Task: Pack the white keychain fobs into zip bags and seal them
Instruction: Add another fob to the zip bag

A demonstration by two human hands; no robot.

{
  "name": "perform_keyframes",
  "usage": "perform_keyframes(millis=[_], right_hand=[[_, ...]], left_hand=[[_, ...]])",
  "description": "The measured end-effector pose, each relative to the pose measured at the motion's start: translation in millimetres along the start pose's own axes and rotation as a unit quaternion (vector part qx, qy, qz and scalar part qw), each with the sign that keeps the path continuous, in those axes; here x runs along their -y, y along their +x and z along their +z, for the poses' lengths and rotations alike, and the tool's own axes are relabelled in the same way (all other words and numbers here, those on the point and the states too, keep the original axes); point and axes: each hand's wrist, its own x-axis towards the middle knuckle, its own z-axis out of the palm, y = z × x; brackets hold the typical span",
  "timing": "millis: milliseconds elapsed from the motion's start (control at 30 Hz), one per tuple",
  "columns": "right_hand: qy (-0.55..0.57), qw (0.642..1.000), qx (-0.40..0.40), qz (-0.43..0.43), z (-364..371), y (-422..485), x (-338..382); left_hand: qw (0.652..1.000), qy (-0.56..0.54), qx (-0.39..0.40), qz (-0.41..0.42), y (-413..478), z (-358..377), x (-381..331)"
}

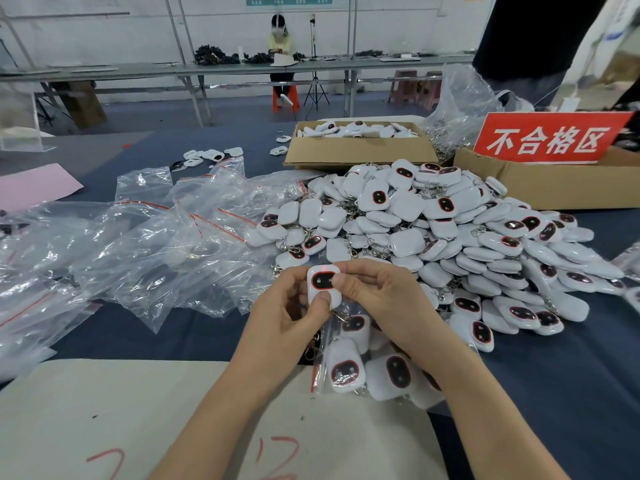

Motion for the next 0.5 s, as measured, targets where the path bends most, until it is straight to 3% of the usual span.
perform_keyframes(millis=[267,367,500], right_hand=[[-0.007,1.0,-0.003,-0.002,-2.4,-0.5,5.7],[-0.008,0.999,0.031,-0.03,-0.2,-3.5,9.7],[-0.016,0.998,0.032,-0.052,1.5,-6.5,10.6]], left_hand=[[0.999,0.013,-0.043,0.014,1.5,1.4,2.4],[0.985,0.134,-0.088,0.064,2.6,-0.3,7.4],[0.94,0.279,-0.106,0.164,-0.9,-0.1,8.8]])
